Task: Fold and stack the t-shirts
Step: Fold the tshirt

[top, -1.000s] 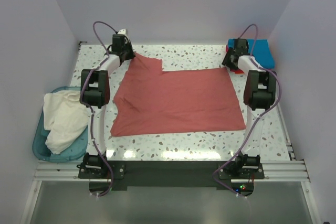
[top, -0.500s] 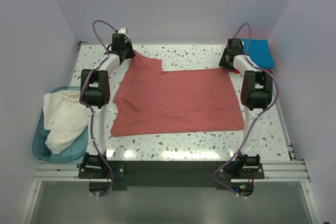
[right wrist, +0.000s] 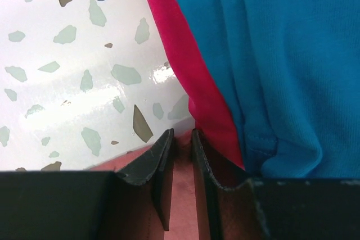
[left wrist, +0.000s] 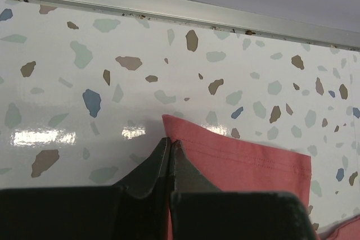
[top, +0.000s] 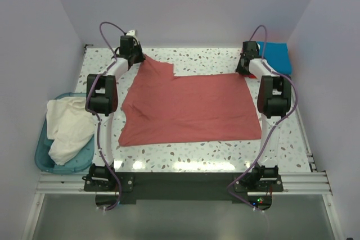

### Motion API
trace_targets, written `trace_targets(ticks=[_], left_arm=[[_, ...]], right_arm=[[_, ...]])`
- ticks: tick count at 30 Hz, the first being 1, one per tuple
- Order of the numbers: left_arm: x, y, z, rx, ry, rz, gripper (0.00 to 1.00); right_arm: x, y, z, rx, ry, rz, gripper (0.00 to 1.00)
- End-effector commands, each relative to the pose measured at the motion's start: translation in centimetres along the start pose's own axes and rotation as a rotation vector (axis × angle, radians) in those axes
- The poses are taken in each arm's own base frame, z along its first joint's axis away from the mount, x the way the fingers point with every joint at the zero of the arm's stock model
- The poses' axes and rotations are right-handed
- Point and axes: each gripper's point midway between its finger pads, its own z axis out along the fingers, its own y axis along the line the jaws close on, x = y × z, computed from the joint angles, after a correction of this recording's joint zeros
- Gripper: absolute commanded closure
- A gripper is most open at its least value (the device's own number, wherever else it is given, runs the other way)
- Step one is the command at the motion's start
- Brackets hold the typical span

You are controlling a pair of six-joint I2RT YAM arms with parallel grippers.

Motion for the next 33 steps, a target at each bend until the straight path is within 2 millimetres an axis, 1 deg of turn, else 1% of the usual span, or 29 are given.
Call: trace_targets(ticks=[1, 4, 6, 8, 9, 12, 13, 16, 22, 26, 29, 30, 32, 33], left_arm=[[-5.1, -1.5, -1.8, 0.046, -0.114, 0.001, 1.0], [-5.3, -1.5, -2.0, 0.047, -0.118, 0.002, 1.0], [-5.2, -1.4, -2.1, 0.044, -0.113, 0.002, 1.0], [-5.2, -1.1, -2.2, 0.04, -0.113, 0.002, 1.0], [-5.3, -1.0, -2.4, 0.039, -0.113, 0.001, 1.0], [-5.4, -0.7, -2.6, 0.038, -0.117, -0.002, 1.0], [-5.5, -0.6, -2.6, 0.038, -0.117, -0.003, 1.0], [-5.4, -0.5, -2.6, 0.041, -0.116, -0.007, 1.0], [-5.4, -0.3, -2.6, 0.043, -0.116, -0.007, 1.0], [-5.5, -0.1, -2.7, 0.042, -0.115, -0.008, 1.0], [-5.6, 0.1, -2.8, 0.043, -0.12, -0.009, 1.0], [-5.6, 0.1, -2.7, 0.042, -0.119, -0.011, 1.0], [-5.7, 0.1, -2.7, 0.047, -0.122, -0.012, 1.0], [-5.8, 0.1, -2.8, 0.046, -0.124, -0.01, 1.0]], right_arm=[[2.4, 0.4, -0.1, 0.009, 0.078, -0.024, 0.78], [2.7, -0.4, 0.0, 0.04, 0.084, -0.029, 0.78], [2.6, -1.3, 0.4, 0.042, 0.09, -0.007, 0.73], [2.6, -1.6, 0.4, 0.031, 0.098, 0.014, 0.68], [2.1, -3.2, 0.5, 0.049, 0.094, 0.043, 0.67], [1.4, -3.8, 0.0, 0.031, 0.078, 0.07, 0.61], [0.8, -3.7, -0.4, 0.022, 0.062, 0.073, 0.6], [-0.2, -3.6, -1.0, 0.018, 0.035, 0.072, 0.58], [-0.4, -3.7, -0.8, 0.025, 0.035, 0.061, 0.57], [-0.8, -5.0, -0.7, 0.068, 0.028, 0.057, 0.57], [-1.5, -4.5, -1.5, 0.023, 0.007, 0.072, 0.56], [-2.4, -3.4, -2.7, -0.028, -0.016, 0.073, 0.54], [-2.9, -2.2, -3.7, -0.063, -0.059, 0.064, 0.52], [-3.8, -1.6, -4.7, -0.082, -0.087, 0.06, 0.52]])
